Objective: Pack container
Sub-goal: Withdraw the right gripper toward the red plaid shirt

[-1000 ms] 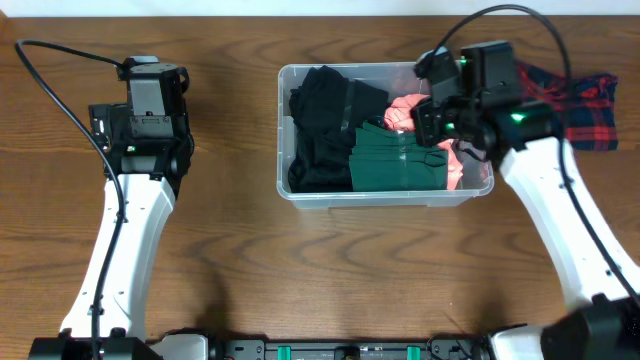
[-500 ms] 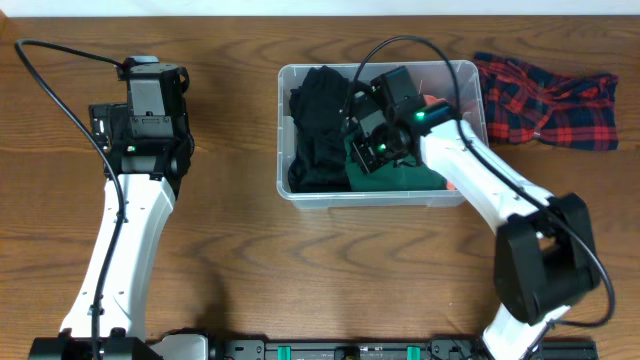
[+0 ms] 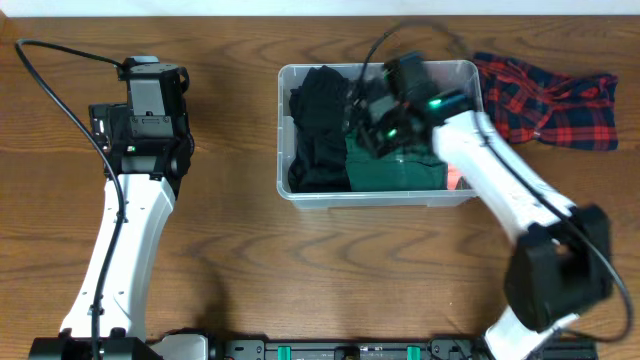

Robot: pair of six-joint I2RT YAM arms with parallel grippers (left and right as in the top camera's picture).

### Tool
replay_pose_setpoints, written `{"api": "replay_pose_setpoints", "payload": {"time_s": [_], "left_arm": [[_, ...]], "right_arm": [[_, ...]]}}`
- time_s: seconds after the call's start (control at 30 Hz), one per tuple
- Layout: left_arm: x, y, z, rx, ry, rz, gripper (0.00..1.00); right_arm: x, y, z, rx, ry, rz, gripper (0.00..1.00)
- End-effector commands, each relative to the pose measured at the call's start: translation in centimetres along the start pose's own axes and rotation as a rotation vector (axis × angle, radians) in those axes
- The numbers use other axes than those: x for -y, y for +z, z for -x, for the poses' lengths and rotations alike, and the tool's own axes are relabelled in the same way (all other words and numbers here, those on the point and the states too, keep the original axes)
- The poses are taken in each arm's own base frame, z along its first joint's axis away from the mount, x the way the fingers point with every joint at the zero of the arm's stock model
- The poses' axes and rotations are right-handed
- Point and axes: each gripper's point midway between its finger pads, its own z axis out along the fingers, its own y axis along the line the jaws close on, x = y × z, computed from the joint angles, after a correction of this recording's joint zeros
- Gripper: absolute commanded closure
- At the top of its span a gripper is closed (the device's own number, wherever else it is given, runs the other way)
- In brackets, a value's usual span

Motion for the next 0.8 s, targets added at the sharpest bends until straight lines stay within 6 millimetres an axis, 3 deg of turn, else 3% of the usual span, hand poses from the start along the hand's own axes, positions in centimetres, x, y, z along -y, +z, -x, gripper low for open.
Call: {"api": "replay_pose_setpoints", "payload": {"time_s": [0.0,0.1,0.23,0.5,0.67,0.77], "left_arm": [[-0.4,-0.1,0.5,0.006,-0.009,0.011,0.02],[-0.4,-0.1,0.5,0.006,-0.009,0.011,0.02],[-0.4,-0.1,0.5,0.006,-0.009,0.011,0.02],[-0.4,-0.1,0.5,0.006,-0.009,0.011,0.02],[-0.4,-0.1,0.5,0.006,-0.009,0.011,0.02],[-0.4,-0.1,0.5,0.006,-0.009,0.011,0.02]], "right_arm": [[5.1,-8.4,3.6,0.185,0.082,-0.210,0.77],[9.9,-12.5,2.9,0.235,0.188,-0.362,0.77],[16.9,-17.1,0.4,0.275,0.341,-0.492,0.72],[29.0,-23.0,-6.2,0.334,0.611,-0.675,0.70],[35.0,-24.6,-9.4,0.362,0.677,-0.763,0.32],[37.9,-24.2,-10.9,0.377,0.696,-0.769,0.24]]}}
